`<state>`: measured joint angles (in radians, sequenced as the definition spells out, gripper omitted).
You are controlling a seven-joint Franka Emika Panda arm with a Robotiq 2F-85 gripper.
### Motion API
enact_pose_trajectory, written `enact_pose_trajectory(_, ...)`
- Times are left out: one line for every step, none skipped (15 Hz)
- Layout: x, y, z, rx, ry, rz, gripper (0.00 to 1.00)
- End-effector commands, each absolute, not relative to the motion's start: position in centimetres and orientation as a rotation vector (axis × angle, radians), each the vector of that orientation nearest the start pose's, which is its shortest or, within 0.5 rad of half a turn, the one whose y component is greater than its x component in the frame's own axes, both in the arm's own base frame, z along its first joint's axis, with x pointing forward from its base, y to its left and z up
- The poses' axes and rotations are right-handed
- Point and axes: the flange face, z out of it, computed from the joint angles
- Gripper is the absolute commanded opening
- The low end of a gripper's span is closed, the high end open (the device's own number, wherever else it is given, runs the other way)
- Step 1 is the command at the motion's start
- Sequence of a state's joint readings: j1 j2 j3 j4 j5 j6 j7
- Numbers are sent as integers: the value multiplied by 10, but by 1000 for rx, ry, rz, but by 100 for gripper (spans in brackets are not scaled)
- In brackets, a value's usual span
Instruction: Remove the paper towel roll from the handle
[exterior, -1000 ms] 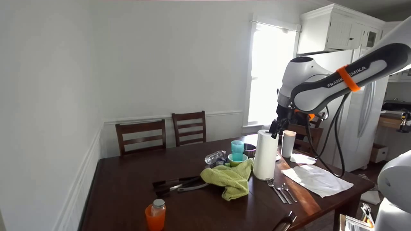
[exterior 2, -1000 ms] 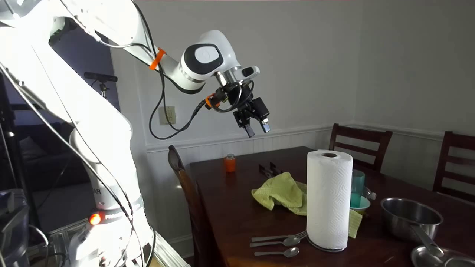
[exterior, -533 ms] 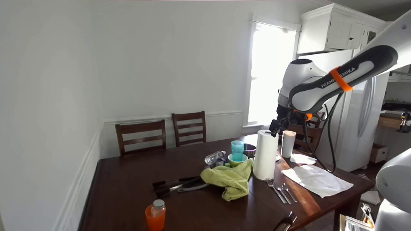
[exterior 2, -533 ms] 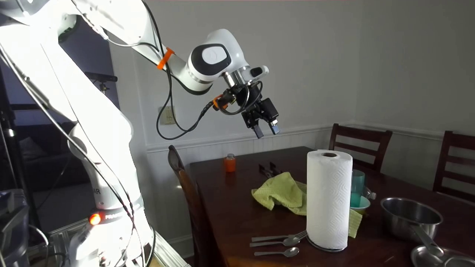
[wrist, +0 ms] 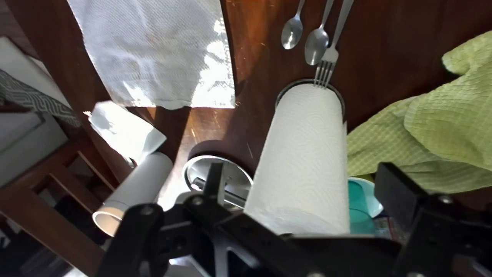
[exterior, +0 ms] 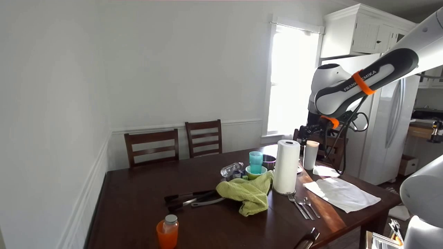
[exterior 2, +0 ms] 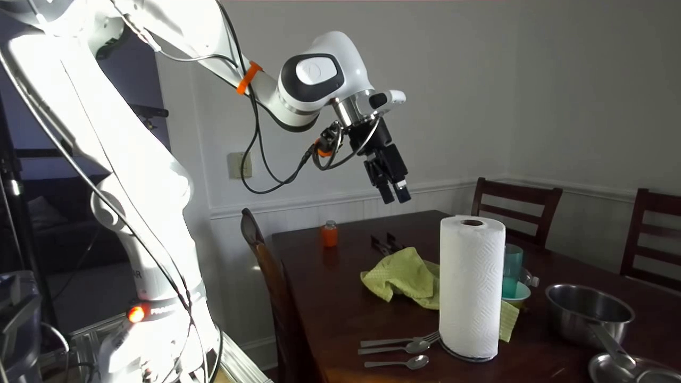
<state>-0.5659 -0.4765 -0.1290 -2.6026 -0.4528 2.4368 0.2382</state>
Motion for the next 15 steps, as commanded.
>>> enact_pose_trajectory(315, -312, 445, -3161, 1380, -336, 100)
enact_pose_trajectory(314, -323, 443, -3112, 1454, -330, 100)
enact_pose_trajectory(314, -333, 442, -3068, 1523, -332, 100)
enact_pose_trajectory(315, -342, 440, -3035, 1551, -355, 100)
enact_pose_trajectory(318, -352, 438, -3008, 1570, -371, 100)
enact_pose_trajectory(319, -360, 436, -2989, 1595, -390, 100)
enact_pose_trajectory(322, -367, 434, -2961, 1604, -404, 100)
enact_pose_trajectory(326, -376, 431, -2931, 1624, -417, 100)
enact_pose_trajectory(330, -381, 428, -2900, 1643, -424, 100)
enact_pose_trajectory(335, -385, 427, -2867, 1657, -436, 100)
enact_pose_trajectory(342, -389, 424, -2833, 1677, -436, 100)
enact_pose_trajectory(348, -393, 422, -2801, 1701, -428, 100)
enact_pose_trajectory(355, -396, 420, -2768, 1713, -417, 100)
enact_pose_trajectory(362, -398, 419, -2740, 1728, -406, 100)
enact_pose_trajectory(368, -400, 418, -2721, 1737, -408, 100)
